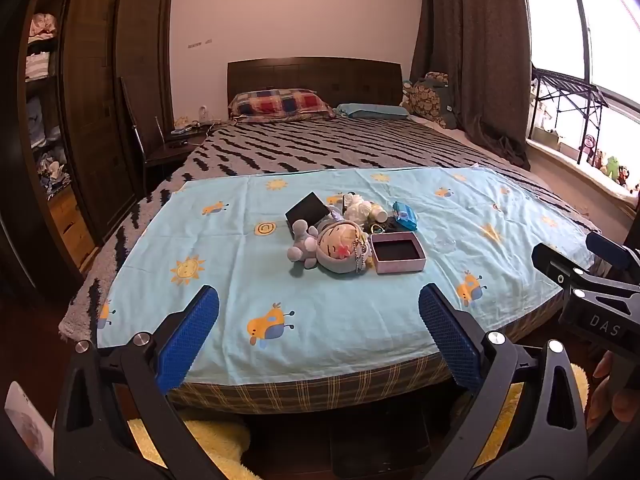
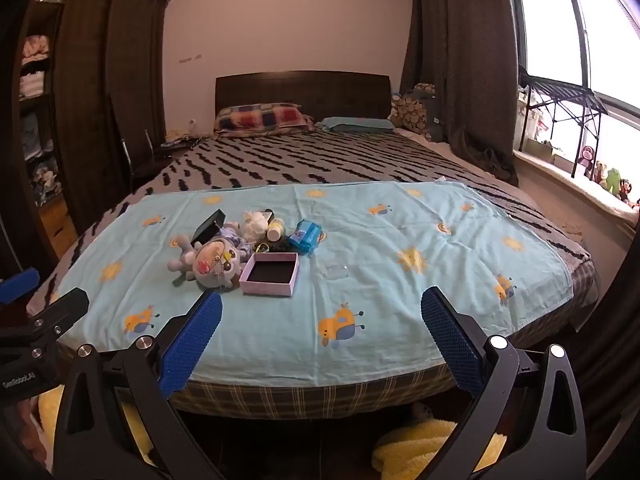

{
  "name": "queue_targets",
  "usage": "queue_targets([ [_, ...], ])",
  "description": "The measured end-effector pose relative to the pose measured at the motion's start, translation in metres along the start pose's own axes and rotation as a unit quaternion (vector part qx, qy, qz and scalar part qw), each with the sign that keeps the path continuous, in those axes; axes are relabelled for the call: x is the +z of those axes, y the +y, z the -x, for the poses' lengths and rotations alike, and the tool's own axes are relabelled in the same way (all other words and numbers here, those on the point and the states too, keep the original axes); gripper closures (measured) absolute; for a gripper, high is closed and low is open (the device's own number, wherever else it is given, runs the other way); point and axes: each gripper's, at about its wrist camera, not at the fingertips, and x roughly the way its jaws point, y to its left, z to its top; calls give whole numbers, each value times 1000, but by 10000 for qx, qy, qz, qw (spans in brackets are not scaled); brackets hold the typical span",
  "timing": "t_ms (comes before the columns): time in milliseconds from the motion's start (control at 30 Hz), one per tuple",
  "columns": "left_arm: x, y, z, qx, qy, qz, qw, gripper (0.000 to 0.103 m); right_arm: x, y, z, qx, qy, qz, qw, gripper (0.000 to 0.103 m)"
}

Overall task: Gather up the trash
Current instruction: 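Move both tools toward the cluttered items on the blue bedsheet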

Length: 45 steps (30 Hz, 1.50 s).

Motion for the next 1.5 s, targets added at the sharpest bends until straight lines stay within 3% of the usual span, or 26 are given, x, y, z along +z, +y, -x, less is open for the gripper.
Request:
queue_targets([
  [1500,13,1,11,1,-117,21,9999,8,3,-1,7,50,-76,-67,9999,3],
])
